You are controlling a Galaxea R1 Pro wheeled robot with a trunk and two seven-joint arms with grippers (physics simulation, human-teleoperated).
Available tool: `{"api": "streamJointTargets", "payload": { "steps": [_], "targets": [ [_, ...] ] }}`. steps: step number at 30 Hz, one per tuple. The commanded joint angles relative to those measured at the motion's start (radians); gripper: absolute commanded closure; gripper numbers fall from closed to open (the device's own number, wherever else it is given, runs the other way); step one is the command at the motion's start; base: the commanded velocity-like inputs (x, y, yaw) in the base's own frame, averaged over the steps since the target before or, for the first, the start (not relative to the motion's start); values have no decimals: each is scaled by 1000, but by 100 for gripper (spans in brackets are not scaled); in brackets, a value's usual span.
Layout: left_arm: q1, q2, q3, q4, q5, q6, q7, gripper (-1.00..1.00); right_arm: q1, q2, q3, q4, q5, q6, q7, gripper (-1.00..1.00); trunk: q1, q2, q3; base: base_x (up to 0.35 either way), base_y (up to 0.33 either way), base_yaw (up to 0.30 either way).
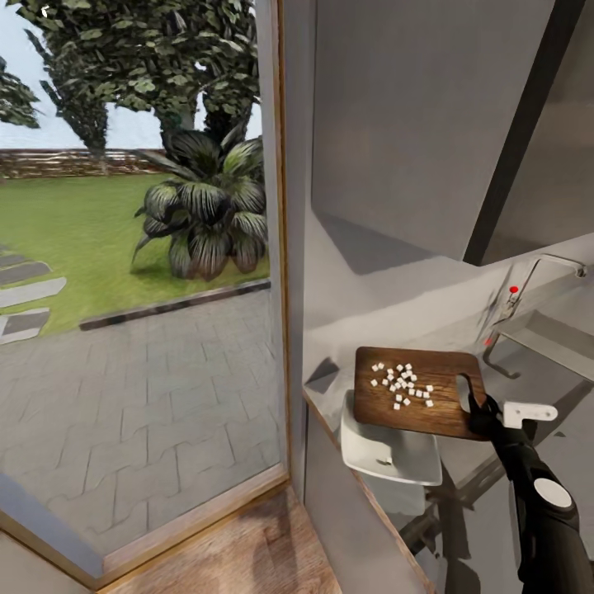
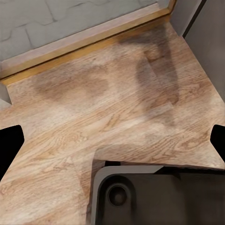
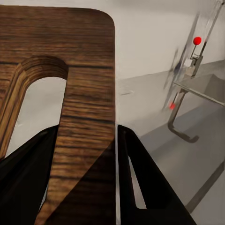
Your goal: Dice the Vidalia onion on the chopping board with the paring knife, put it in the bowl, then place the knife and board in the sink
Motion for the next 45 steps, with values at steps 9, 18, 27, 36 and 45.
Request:
{"api": "streamJointTargets", "payload": {
  "steps": [9,18,27,36,45],
  "targets": [
    [0,1,-7,0,10,-1,5,-100,-1,1,-23,7,8,-35,7,100,1,-2,-2,0,0,0],
    [0,1,-7,0,10,-1,5,-100,-1,3,-76,8,7,-72,10,100,1,-2,-2,0,0,0],
    [0,1,-7,6,10,-2,5,-100,-1,7,-80,32,7,-147,6,100,1,-2,-2,0,0,0],
    [0,1,-7,6,10,-1,5,-100,-1,13,-81,43,7,-190,3,100,1,-2,-2,0,0,0],
    [0,1,-7,6,10,-1,5,-100,-1,13,-96,61,8,-235,1,100,1,-2,-2,0,0,0]
  ]
}}
